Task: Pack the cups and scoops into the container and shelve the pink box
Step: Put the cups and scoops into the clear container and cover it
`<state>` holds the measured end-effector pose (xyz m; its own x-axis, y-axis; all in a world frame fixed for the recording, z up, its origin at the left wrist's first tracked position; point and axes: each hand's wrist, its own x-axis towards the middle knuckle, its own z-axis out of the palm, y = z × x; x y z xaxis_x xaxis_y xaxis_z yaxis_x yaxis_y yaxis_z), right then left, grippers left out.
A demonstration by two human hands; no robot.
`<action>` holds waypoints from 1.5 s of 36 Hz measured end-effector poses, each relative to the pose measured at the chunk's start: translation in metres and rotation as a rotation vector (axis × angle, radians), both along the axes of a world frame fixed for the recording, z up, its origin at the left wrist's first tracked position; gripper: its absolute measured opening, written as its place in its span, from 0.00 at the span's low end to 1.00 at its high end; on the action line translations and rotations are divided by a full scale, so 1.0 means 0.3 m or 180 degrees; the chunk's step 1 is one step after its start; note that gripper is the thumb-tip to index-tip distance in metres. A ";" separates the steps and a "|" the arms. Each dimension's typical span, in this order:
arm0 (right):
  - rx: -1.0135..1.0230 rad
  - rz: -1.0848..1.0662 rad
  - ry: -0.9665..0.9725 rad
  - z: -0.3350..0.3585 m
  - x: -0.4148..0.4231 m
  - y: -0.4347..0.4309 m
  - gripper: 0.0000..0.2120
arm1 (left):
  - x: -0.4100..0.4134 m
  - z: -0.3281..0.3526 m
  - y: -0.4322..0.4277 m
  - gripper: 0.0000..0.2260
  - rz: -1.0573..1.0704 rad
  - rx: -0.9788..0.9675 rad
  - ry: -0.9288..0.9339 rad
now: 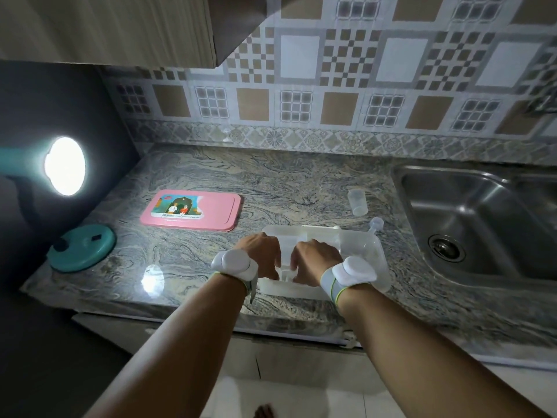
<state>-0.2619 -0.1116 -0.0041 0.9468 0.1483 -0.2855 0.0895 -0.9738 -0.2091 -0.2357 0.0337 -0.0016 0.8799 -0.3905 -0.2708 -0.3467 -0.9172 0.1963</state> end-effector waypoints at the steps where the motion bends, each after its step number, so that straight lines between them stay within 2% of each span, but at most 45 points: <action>1: -0.0007 0.0028 -0.0018 0.004 0.001 0.002 0.12 | 0.002 0.001 0.001 0.14 -0.0010 -0.0002 -0.0010; 21: -0.0115 0.0171 0.0034 0.026 0.017 -0.008 0.17 | 0.009 0.001 -0.012 0.14 -0.0086 0.0146 -0.0074; 28: 0.0178 -0.0116 -0.0148 0.070 0.053 -0.074 0.14 | 0.031 0.071 -0.018 0.11 0.0052 0.0045 0.0016; 37: 0.0248 -0.0413 -0.0558 0.147 0.140 -0.238 0.08 | 0.147 0.171 -0.104 0.08 0.0018 -0.0380 -0.0442; 43: 0.0335 -0.0588 -0.0533 0.134 0.247 -0.293 0.08 | 0.261 0.157 -0.163 0.08 -0.0068 -0.0499 -0.0397; 54: 0.0286 -0.0615 -0.0165 0.059 0.410 -0.370 0.08 | 0.456 0.038 -0.249 0.08 -0.0267 -0.0248 -0.0095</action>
